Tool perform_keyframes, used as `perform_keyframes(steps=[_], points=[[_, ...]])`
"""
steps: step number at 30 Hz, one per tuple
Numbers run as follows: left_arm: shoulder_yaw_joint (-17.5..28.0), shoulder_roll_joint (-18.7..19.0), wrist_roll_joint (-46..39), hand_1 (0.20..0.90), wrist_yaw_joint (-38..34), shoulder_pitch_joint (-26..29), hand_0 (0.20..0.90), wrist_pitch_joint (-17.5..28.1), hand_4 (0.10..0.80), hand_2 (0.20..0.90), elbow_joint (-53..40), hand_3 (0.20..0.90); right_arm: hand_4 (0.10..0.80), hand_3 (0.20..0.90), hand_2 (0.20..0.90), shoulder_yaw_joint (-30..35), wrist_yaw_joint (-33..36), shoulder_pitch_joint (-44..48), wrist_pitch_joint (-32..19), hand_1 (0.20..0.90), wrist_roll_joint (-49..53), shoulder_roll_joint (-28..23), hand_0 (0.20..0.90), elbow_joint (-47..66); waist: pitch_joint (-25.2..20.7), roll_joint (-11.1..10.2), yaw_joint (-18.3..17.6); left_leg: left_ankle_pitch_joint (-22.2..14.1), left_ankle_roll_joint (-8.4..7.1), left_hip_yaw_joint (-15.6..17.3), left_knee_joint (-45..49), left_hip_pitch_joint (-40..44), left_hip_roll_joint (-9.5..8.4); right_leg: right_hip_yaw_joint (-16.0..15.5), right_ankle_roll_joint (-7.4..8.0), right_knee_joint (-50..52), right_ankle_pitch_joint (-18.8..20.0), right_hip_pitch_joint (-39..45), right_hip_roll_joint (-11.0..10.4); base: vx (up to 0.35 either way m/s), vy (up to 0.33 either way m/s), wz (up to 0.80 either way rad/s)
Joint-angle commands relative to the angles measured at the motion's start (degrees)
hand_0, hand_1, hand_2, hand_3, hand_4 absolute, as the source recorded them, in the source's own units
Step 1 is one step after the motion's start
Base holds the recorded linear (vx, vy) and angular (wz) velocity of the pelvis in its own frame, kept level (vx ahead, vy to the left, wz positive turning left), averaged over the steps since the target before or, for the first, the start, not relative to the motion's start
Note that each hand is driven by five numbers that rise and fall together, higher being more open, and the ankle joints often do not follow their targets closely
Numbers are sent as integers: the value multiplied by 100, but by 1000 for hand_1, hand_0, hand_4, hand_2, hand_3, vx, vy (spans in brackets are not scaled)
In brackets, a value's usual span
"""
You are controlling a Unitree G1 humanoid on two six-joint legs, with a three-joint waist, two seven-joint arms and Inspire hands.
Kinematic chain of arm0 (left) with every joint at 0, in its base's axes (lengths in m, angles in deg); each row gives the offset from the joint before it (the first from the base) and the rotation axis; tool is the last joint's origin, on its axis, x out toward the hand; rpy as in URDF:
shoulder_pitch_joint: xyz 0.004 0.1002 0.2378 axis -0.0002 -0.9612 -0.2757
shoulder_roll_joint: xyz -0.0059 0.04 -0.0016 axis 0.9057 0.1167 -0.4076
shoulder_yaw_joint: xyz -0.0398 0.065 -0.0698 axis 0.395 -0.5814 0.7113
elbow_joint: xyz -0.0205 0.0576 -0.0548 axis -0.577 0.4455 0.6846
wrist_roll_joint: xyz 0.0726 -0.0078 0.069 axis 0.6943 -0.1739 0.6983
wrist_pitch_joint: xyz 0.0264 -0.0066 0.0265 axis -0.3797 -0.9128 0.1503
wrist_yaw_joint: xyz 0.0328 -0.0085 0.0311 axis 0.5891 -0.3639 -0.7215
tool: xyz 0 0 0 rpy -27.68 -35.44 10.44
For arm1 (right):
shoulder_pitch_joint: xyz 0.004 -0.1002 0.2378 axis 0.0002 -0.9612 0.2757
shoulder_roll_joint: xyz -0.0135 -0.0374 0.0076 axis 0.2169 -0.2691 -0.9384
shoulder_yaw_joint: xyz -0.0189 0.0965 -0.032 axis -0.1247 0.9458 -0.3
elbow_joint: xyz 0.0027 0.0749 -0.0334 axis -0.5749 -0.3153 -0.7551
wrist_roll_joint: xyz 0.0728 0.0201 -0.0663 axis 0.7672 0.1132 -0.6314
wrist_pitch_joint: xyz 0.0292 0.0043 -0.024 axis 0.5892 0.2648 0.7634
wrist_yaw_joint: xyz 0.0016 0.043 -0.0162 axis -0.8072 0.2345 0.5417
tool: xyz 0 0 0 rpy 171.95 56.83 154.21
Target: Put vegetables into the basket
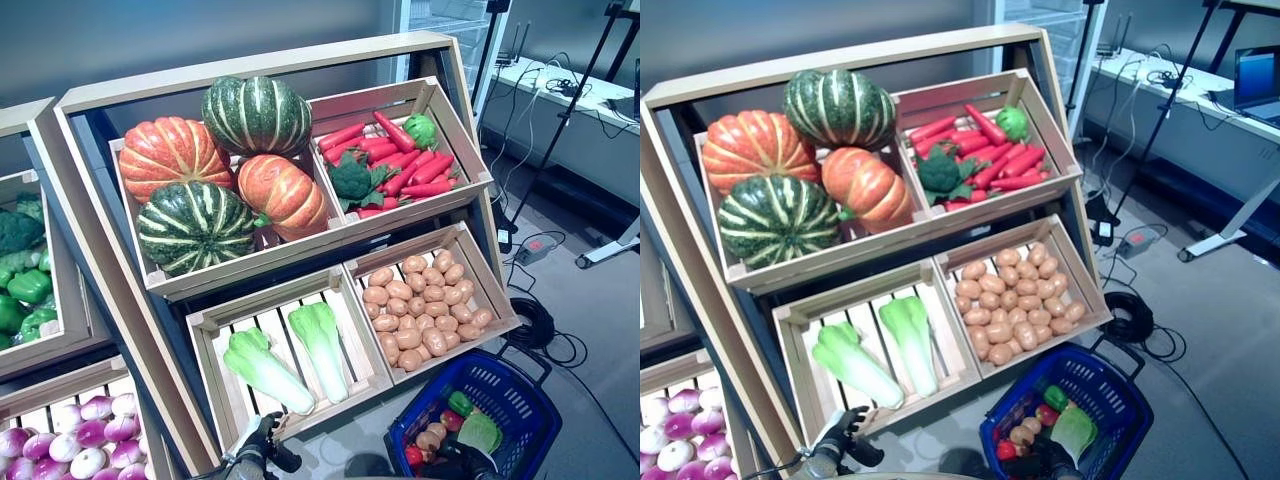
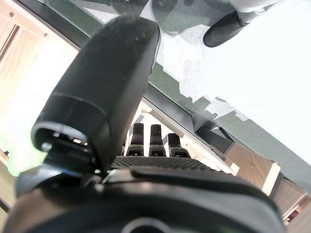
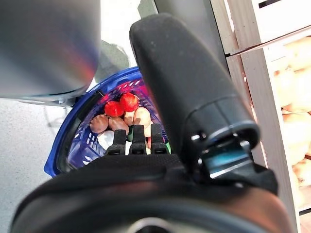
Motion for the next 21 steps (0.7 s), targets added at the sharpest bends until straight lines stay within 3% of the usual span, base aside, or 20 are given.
perform_keyframes(steps=[1,5,12,15,17,21], points=[[39,131,-28,900,-126,360,900,-260,800,900,380,900,800,900,900,-341,-102,267,-385,900,-99,170,900,28,91,-287,90,-180,-196,-276,12,-173,74,-68,122,33,25,164,-258,0,0,0],[12,84,42,900,-91,388,900,-377,800,900,493,900,800,900,900,-364,-110,282,-380,900,-116,179,900,14,96,-289,67,-183,-186,-263,12,-169,63,-52,127,32,35,157,-258,0,0,0],[-36,114,80,900,-192,408,900,-202,800,900,360,900,800,900,900,-449,-129,283,-372,900,-166,170,900,81,125,-286,40,-176,-196,-247,12,-180,60,-21,136,32,55,131,-251,0,0,0],[9,292,49,900,120,461,900,337,800,900,-497,900,800,900,900,-506,-114,270,-179,900,-168,86,900,314,218,-282,43,-155,-210,-231,12,-228,67,2,132,32,83,71,-244,-10,1,0],[-39,397,-41,900,245,455,900,303,800,900,-934,900,800,900,900,-533,-117,256,-116,900,-143,37,900,404,243,-275,54,-151,-209,-230,12,-248,66,2,126,33,88,49,-237,-36,3,-1],[-212,1169,-702,900,1011,339,900,162,800,900,-3219,900,800,900,900,-522,-137,138,20,900,-103,-209,900,738,391,-212,139,-123,-182,-246,12,-366,56,-46,97,43,110,-71,-200,-59,12,0]])
